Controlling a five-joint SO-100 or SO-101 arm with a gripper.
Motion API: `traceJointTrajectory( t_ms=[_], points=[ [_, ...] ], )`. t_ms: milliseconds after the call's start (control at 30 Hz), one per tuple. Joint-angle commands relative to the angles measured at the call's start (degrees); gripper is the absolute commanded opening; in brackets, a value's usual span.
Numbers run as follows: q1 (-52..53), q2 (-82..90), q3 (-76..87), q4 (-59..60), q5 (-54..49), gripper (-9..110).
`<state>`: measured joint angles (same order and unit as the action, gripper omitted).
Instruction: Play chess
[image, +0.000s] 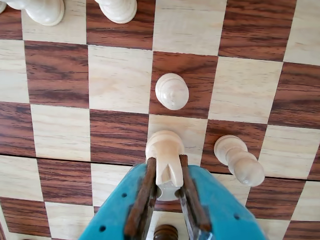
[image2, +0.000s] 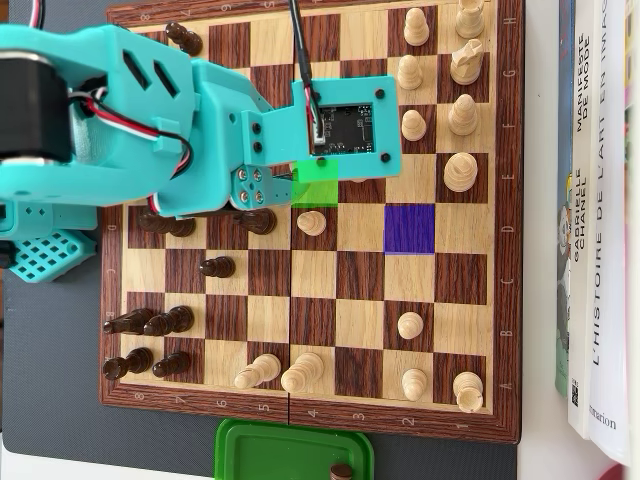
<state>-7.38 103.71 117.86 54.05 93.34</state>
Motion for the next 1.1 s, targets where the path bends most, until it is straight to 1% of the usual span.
traceJointTrajectory(
  t_ms=[0,567,733,1067],
  points=[
    [0.26,-0.18,-2.81,0.09,0.00,2],
    [0.62,-0.97,-2.72,0.09,-0.09,2],
    [0.62,-0.70,-2.72,0.09,-0.09,7],
    [0.53,-0.70,-2.72,0.00,-0.09,8]
  ],
)
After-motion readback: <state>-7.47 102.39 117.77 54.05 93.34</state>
